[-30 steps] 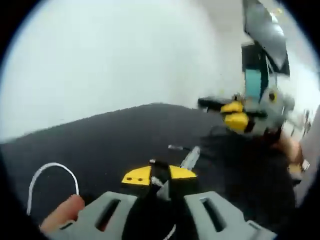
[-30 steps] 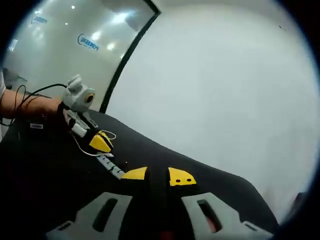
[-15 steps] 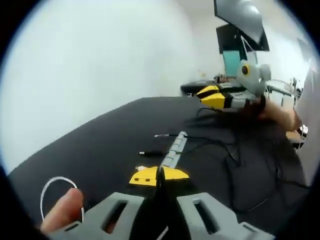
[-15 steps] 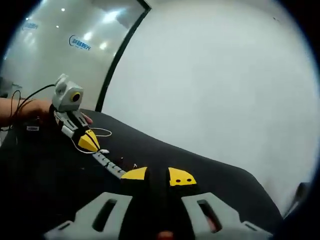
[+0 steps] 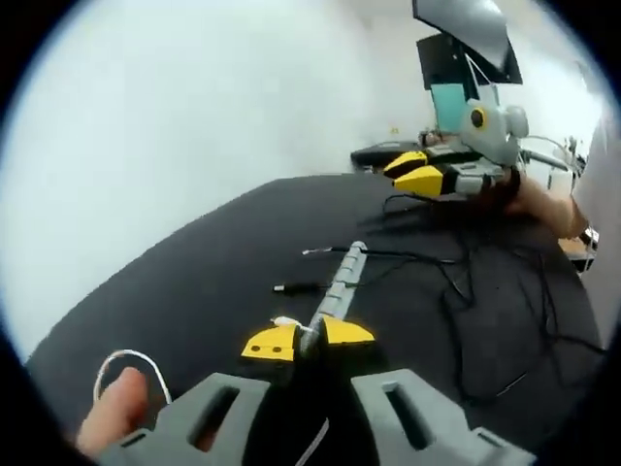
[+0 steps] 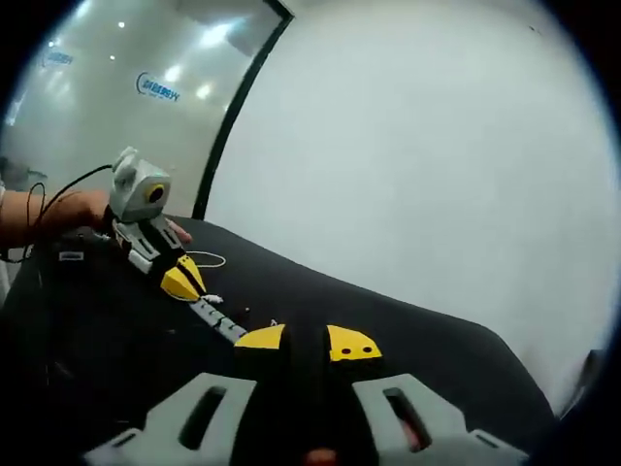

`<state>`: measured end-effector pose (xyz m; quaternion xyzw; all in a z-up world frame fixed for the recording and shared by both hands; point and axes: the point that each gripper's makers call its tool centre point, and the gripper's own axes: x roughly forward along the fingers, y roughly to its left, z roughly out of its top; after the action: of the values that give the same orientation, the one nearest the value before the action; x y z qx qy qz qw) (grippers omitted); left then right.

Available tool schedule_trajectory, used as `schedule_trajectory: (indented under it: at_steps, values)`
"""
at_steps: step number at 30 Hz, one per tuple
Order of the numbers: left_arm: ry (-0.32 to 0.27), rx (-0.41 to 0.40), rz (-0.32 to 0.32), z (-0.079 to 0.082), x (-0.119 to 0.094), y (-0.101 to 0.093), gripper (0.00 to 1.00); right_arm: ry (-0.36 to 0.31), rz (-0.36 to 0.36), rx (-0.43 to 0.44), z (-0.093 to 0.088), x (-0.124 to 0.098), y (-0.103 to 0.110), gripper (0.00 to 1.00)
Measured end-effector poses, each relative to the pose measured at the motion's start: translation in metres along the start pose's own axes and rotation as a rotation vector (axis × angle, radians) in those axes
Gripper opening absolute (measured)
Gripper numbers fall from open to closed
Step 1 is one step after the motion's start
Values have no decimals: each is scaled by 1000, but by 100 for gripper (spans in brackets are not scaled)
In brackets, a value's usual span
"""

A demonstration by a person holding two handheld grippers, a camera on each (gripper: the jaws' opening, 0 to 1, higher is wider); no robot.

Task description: Grab the wires, straighten them and put them on the rack

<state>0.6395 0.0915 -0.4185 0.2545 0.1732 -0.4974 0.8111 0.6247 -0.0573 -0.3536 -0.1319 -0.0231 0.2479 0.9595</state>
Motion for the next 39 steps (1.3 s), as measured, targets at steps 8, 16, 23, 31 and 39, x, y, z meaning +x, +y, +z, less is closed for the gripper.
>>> schedule_trajectory:
  at_steps: [8,16,23,31,39]
  values:
    - [94,290,-196,38,-20,-17,19,-3,-14,49,0,-3,-8,12]
    - [379,396,-247,0,-1,-4,14,0,-10,49,-1,-3,-7,12]
    - [414,432,-261,3,-1,-6,17,-19,-3,57,4,-5,-5,12]
    - [493,456,-292,-2,4,-6,16,-7,-3,58,3,-4,-4,12]
    - [551,383,-331,-4,8,-7,15,-7,6,60,4,-5,-2,12]
